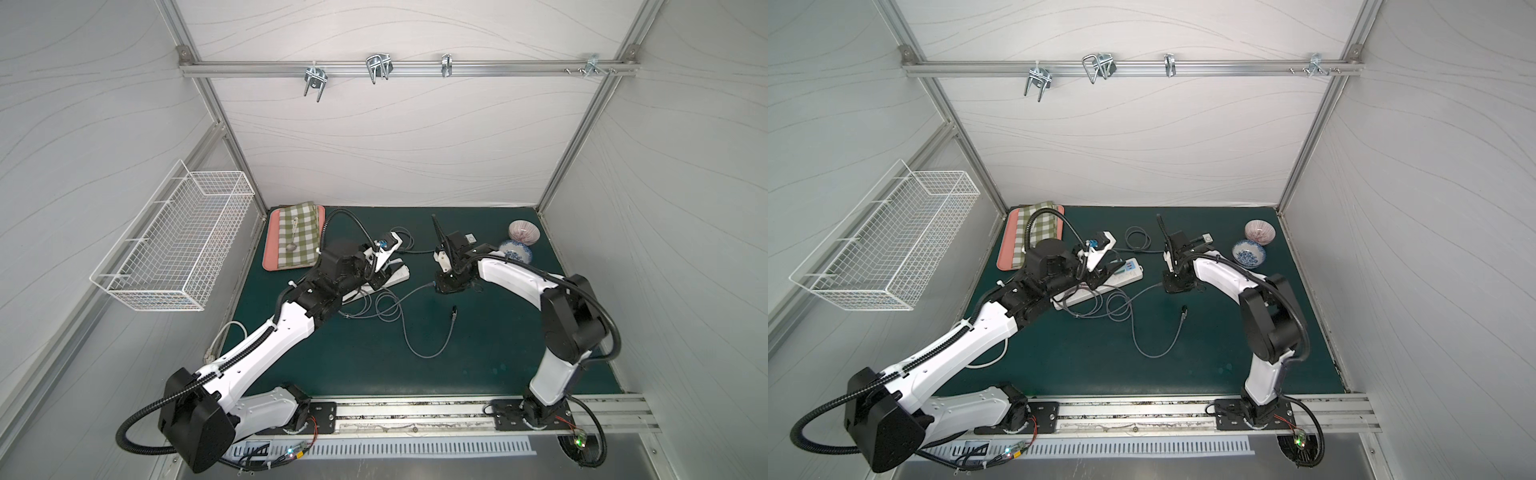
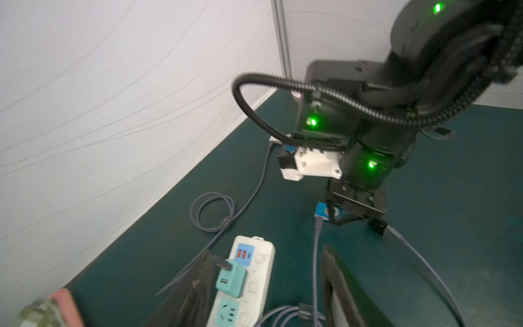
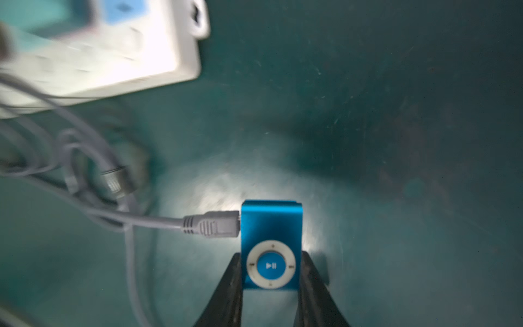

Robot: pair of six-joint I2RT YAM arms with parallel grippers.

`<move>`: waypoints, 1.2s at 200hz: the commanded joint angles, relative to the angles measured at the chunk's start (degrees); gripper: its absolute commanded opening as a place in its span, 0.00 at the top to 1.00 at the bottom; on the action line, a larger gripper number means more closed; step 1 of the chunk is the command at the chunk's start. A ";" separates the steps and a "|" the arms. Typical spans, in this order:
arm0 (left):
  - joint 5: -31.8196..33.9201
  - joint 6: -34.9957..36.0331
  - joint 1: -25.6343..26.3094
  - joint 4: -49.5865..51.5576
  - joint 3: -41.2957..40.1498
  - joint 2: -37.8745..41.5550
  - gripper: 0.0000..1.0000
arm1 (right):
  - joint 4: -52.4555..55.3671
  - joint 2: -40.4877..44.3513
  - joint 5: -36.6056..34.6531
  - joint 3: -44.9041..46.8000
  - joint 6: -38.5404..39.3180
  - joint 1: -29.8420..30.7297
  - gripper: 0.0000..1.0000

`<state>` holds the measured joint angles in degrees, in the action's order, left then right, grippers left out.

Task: Charge mp3
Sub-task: Place the MP3 player at the center of the board, then reset both arms

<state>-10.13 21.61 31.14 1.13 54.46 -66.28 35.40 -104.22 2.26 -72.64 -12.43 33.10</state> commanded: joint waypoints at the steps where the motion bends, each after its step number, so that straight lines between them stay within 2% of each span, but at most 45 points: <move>1: -0.54 -1.05 -1.77 2.25 -0.50 1.49 0.41 | -3.20 -1.50 -5.60 0.71 2.63 2.56 0.84; 27: 1.68 -1.17 -2.53 3.71 -1.31 2.84 0.36 | -3.77 -2.73 -9.42 1.84 4.25 5.50 0.83; 63: -2.00 -7.37 -6.38 2.86 -2.70 4.67 0.32 | -3.82 -5.56 -9.94 2.60 2.88 6.69 0.76; 77: -1.44 -8.29 -7.08 2.23 -3.59 5.77 0.26 | -4.69 -5.02 -9.56 3.28 2.55 6.53 0.61; 112: -3.92 -12.63 -11.55 2.70 -4.98 7.31 0.25 | -3.32 -5.25 -9.72 1.39 4.69 6.52 0.40; 124: -4.15 -14.21 -13.62 1.89 -5.96 8.06 0.20 | -3.82 -3.42 -9.91 1.41 4.99 6.55 0.27; 129: -3.77 -14.87 -14.51 1.68 -6.33 8.32 0.17 | -4.18 -2.29 -9.99 1.36 5.14 6.58 0.16; 131: -3.65 -15.09 -14.87 1.55 -6.50 8.42 0.15 | -4.37 -1.77 -9.95 1.36 5.31 6.57 0.06; 134: -3.47 -15.41 -15.44 1.32 -6.69 8.52 0.10 | -4.70 -1.06 -9.83 1.36 5.43 6.60 0.02; 137: -3.30 -15.68 -16.07 1.27 -6.91 8.61 0.04 | -4.90 -0.29 -9.45 1.31 5.59 6.62 0.01; 140: -3.13 -15.98 -16.72 1.25 -7.06 8.70 0.01 | -5.05 0.50 -9.12 1.21 5.91 6.55 0.01; 160: -0.99 -19.53 -21.74 0.74 -8.43 8.80 0.01 | -6.08 5.46 -7.63 0.01 8.66 5.53 0.01; 185: 4.81 -27.36 -29.10 -2.28 -11.72 7.82 0.01 | -8.35 11.28 -12.02 0.98 9.34 0.16 0.01; 196: 9.87 -31.10 -31.61 -3.42 -13.42 7.16 0.01 | -13.69 15.24 -14.54 5.41 6.89 -4.25 0.01; 213: 11.04 -33.82 -35.92 -5.56 -16.47 6.94 0.01 | -26.96 22.18 -16.59 17.08 3.06 -11.94 0.01; 230: 15.92 -31.18 -36.41 -9.81 -20.10 6.99 0.01 | -37.43 27.44 -18.15 26.56 3.50 -18.73 0.01; 240: 21.69 -30.86 -36.47 -13.37 -22.70 5.77 0.01 | -42.09 27.46 -20.44 30.03 5.29 -21.50 0.01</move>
<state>0.58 -7.53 -4.91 -2.13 35.18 -59.29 7.62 -77.97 -13.10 -51.59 -7.55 16.40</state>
